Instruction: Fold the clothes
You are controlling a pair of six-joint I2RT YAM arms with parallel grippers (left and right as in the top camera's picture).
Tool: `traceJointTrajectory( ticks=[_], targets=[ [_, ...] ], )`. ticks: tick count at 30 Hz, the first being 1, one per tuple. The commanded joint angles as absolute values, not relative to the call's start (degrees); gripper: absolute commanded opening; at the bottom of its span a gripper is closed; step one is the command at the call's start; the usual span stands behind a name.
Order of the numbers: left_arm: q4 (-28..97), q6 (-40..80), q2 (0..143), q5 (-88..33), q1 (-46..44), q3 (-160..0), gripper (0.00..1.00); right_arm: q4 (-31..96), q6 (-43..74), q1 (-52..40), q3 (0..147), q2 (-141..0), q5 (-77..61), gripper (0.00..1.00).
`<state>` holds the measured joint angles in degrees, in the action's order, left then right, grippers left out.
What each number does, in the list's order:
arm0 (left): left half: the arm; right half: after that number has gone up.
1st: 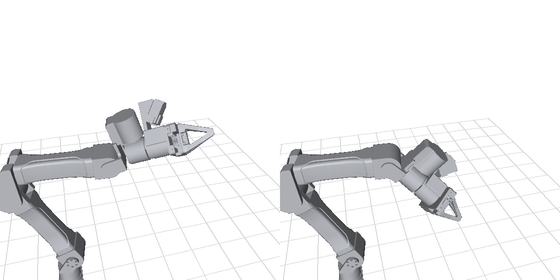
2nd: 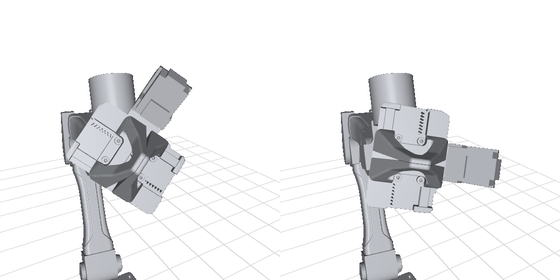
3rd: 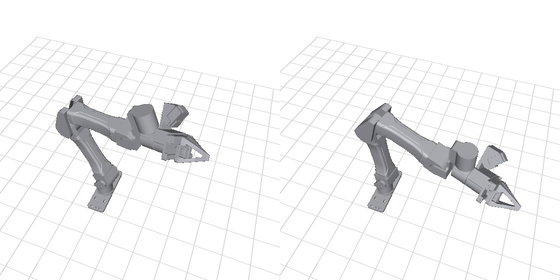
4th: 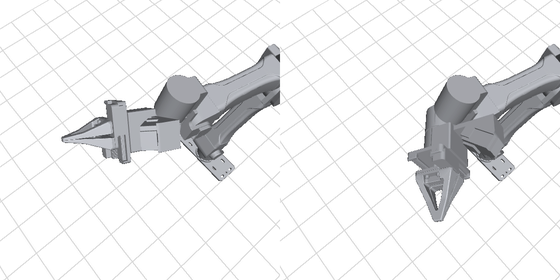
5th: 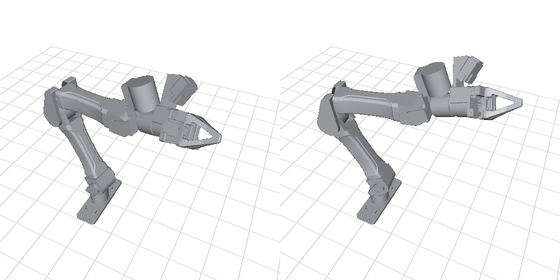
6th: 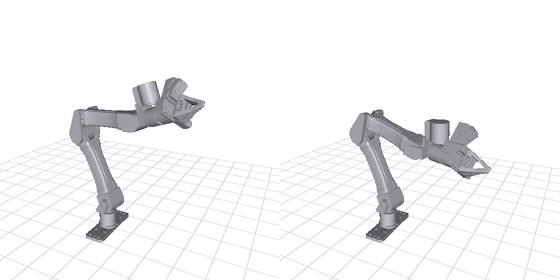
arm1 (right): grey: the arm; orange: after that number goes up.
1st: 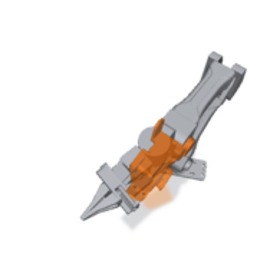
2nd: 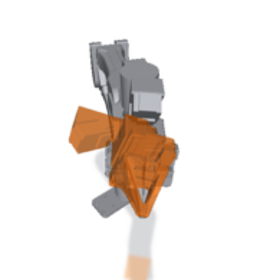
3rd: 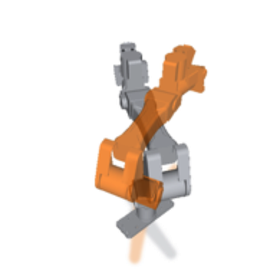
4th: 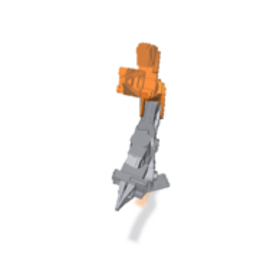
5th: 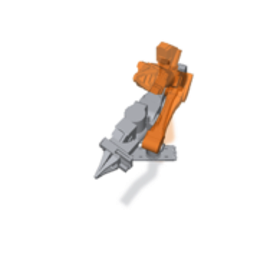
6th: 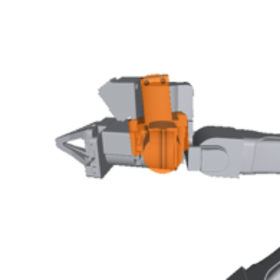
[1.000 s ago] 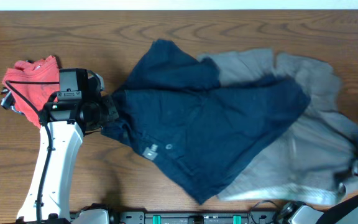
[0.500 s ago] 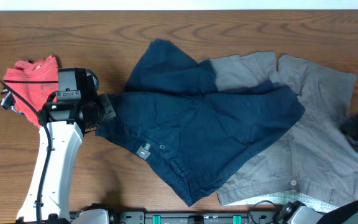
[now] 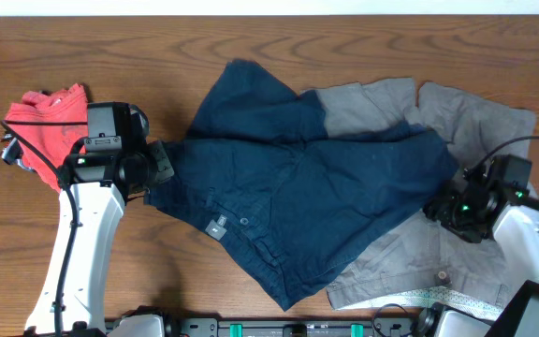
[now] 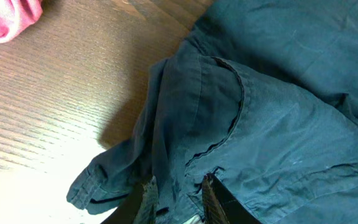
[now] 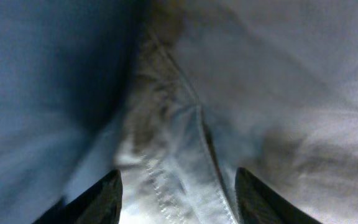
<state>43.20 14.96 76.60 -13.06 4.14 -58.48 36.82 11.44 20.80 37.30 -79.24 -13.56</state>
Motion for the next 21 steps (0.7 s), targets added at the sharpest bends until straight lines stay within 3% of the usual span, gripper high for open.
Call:
traceJointTrajectory(
  ticks=[1,4,9,13,16,21],
  targets=[
    [43.31,15.11,75.59,-12.4,4.43,-59.86,0.26,31.99,11.99,20.01,33.67,-79.05,-11.77,0.57],
    [43.31,15.11,75.59,-12.4,4.43,-59.86,0.26,24.53,11.94,20.01,30.87,-79.31,-11.77,0.63],
    [43.35,15.11,75.59,-12.4,4.43,-59.86,0.26,16.34,11.94,19.73,28.03,-80.36,-10.83,0.61],
    [43.48,15.11,75.59,-12.4,4.43,-59.86,0.26,14.61,11.73,19.42,27.92,-83.02,-10.52,0.36],
    [43.48,15.14,75.59,-12.4,4.43,-59.86,0.26,13.28,11.7,18.85,27.94,-85.76,-10.7,0.04],
    [43.51,15.14,75.59,-12.4,4.43,-59.86,0.26,12.86,10.63,17.54,27.97,-88.55,-13.54,0.01]
  ],
)
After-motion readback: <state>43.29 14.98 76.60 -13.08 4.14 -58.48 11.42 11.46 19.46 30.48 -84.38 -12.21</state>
